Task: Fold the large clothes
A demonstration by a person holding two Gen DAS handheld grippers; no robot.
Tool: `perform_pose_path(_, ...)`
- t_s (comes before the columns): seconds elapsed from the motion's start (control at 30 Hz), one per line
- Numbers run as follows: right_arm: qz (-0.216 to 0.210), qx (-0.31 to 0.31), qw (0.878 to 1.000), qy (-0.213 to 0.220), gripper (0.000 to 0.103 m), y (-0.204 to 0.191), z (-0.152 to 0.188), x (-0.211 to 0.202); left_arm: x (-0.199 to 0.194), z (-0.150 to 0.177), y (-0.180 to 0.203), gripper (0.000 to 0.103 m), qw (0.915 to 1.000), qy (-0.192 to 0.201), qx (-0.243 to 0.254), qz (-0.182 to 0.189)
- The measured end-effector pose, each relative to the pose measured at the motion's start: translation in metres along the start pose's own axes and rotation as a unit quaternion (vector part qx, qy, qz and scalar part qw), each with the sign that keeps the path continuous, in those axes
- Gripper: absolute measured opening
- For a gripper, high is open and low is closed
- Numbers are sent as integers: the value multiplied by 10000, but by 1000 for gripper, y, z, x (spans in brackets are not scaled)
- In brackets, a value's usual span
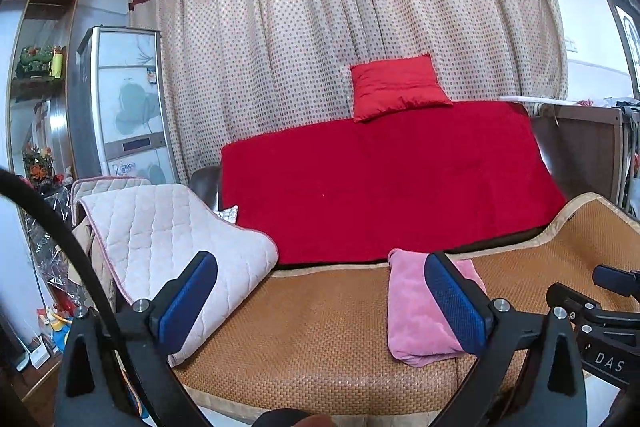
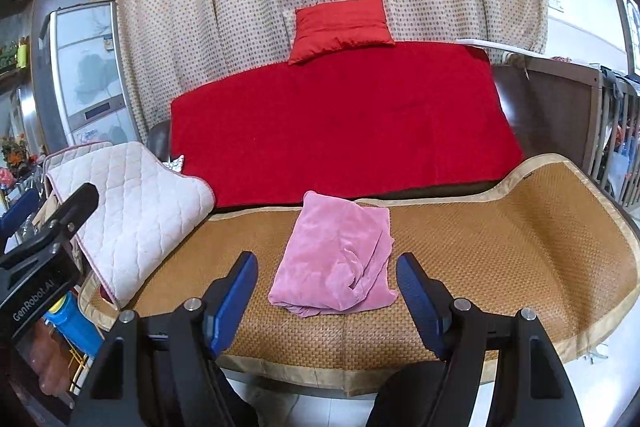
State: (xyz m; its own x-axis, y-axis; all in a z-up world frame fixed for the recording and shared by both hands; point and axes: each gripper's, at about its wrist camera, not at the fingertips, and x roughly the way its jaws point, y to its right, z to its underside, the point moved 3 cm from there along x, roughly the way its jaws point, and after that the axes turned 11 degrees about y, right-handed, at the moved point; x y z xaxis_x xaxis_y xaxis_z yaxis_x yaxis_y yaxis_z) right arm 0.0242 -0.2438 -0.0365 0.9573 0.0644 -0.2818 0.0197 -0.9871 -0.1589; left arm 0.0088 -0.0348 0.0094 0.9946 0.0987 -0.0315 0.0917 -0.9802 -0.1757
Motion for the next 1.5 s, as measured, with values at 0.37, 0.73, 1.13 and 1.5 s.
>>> perform_pose_path(0.37, 71, -1, 9999, -90, 75, -7, 7, 6, 4, 7, -1, 103, 9999, -97, 31, 34)
perform_pose_path(0.73, 142, -60, 9997, -200, 75, -16, 13, 10, 9, 15, -4, 103, 9995, -283, -63, 92)
perform_pose_path(1.13, 167, -45, 9997, -192, 75, -21, 16, 12, 8, 16, -3, 103, 9995, -303, -48, 114)
perform_pose_path(1.5, 163, -59, 9996, -221, 75, -23, 15, 15, 8, 17, -2, 103, 9993, -333, -46, 150)
